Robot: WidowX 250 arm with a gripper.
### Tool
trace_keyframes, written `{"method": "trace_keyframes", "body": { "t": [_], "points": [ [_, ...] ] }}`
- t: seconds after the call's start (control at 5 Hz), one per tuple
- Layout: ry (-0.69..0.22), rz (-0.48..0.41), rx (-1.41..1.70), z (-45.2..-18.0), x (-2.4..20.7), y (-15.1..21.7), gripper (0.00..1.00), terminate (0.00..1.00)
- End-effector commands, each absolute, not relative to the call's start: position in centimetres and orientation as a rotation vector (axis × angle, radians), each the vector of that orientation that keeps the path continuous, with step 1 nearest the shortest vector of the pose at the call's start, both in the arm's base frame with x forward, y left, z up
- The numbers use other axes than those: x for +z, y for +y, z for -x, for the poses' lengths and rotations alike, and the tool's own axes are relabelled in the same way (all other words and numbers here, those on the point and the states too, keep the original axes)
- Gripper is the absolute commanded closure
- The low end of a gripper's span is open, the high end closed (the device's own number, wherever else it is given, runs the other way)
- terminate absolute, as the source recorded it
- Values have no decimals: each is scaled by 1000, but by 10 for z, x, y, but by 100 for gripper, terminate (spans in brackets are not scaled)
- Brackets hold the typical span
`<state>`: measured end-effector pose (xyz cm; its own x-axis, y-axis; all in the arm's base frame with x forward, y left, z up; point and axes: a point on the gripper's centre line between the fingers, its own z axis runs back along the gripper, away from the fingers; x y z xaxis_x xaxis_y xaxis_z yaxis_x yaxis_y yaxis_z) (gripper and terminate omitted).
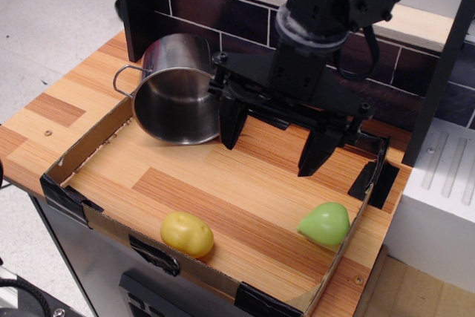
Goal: Upright metal pot
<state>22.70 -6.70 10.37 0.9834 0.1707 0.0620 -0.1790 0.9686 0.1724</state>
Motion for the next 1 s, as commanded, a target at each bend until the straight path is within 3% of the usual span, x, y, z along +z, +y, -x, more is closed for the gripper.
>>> {"method": "trace_keyframes", "body": {
  "t": [0.0,0.4,0.8],
  "points": [
    [-47,-178,177,-227,104,-67,0,0],
    [-99,-355,-237,-238,121,-15,0,0],
    [-337,-491,-563,-253,133,35,0,0]
  ]
}}
